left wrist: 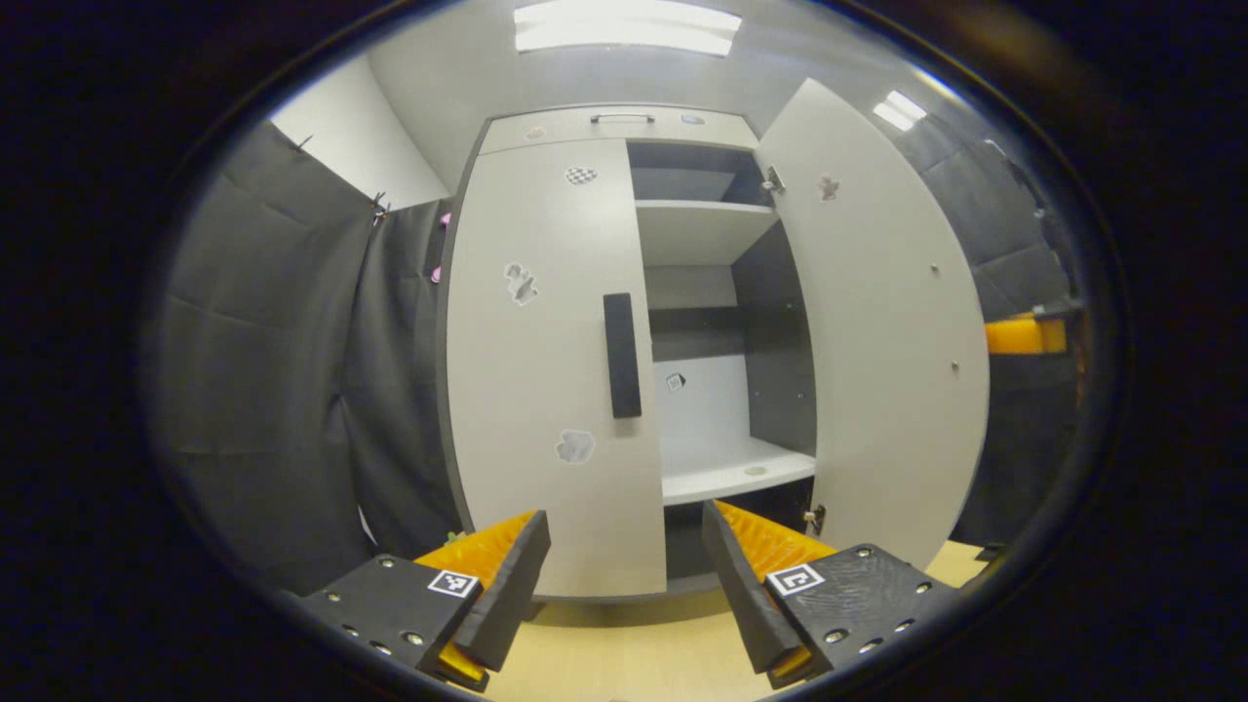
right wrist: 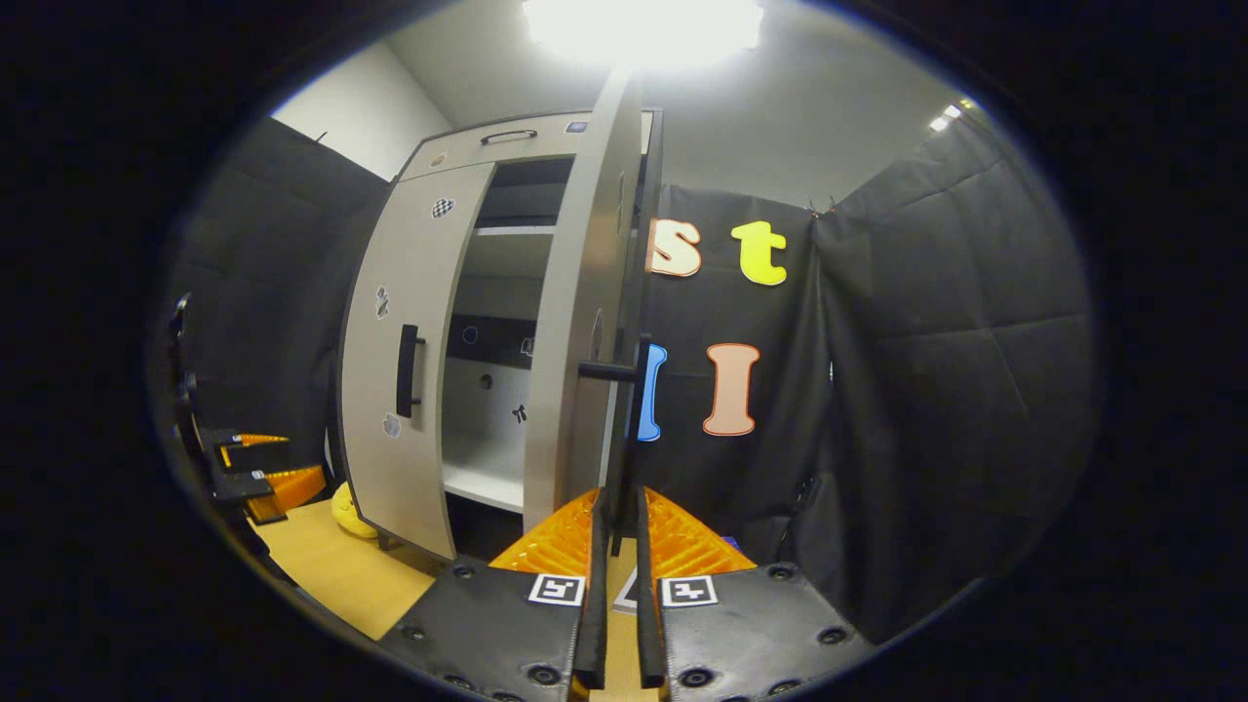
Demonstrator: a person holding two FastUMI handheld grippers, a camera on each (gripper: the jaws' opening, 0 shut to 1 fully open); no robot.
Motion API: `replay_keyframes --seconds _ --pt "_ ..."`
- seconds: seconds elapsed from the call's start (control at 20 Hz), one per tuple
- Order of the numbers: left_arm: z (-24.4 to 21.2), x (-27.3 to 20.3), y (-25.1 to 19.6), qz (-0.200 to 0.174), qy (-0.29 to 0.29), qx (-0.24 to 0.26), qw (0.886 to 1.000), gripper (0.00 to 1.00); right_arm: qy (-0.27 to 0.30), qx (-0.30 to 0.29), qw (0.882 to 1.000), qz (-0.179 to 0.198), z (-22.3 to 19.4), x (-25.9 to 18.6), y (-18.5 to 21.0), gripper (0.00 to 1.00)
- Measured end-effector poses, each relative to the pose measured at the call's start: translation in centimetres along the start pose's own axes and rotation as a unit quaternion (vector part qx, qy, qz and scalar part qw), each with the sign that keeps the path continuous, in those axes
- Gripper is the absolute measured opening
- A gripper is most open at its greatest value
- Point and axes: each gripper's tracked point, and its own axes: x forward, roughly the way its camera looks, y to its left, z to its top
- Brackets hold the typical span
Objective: Open the right door of the double-door shoe cabinet with the right hand, and open the left door with the left hand.
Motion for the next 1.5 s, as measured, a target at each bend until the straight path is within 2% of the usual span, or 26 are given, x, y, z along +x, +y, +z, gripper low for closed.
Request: replay_keyframes --seconds 0.05,0.2,0.35,0.5,0.65,0.75,0.9,1.2,1.3,1.35,1.4,1.5 --pt "0.8 1.2 0.0 -0.001 -0.006 -0.006 1.0 0.91 -0.003 0.004 1.0 -0.002 -0.6 -1.1 0.1 0.2" --pt "3.8 4.7 0.0 -0.008 -0.026 -0.018 0.999 0.91 -0.002 0.069 0.997 -0.032 -1.9 -2.8 -0.9 0.95" --pt "6.8 8.4 0.9 -0.003 -0.052 -0.016 0.999 0.91 0.012 0.125 0.989 -0.073 -3.9 -4.9 -3.3 0.97" --pt "9.3 11.8 1.4 0.006 -0.066 0.0 0.998 0.91 0.023 0.138 0.981 -0.133 -5.4 -7.2 -7.4 0.96" --pt "10.0 14.6 1.3 0.004 -0.066 0.008 0.998 0.9 0.028 0.151 0.974 -0.167 -6.3 -8.8 -9.5 0.97" --pt "10.2 16.4 1.0 -0.002 -0.064 0.003 0.998 0.91 0.033 0.158 0.97 -0.181 -6.9 -9.5 -10.5 0.97" --pt "10.2 18.4 1.5 0.009 -0.058 0.003 0.998 0.9 0.042 0.159 0.968 -0.191 -7.7 -10.4 -11.2 0.97" --pt "7.1 21.1 2.4 0.016 0.003 0.005 1.0 0.77 0.05 0.167 0.965 -0.198 -8.5 -10.6 -12.2 0.98" --pt "7.2 21.1 2.0 0.009 0.002 0.003 1.0 0.76 0.053 0.168 0.964 -0.199 -8.9 -10.6 -12.5 0.98" --pt "7.1 21.2 1.6 0.004 0.002 0.002 1.0 0.68 0.055 0.17 0.964 -0.197 -9.0 -10.4 -12.5 0.98" --pt "7.2 21.3 0.5 -0.019 0.002 -0.003 1.0 0.58 0.054 0.174 0.964 -0.192 -8.9 -10.3 -12.3 0.98" --pt "7.4 20.8 0.5 -0.017 -0.001 -0.017 1.0 0.24 0.049 0.176 0.966 -0.184 -8.5 -9.9 -11.8 0.97"
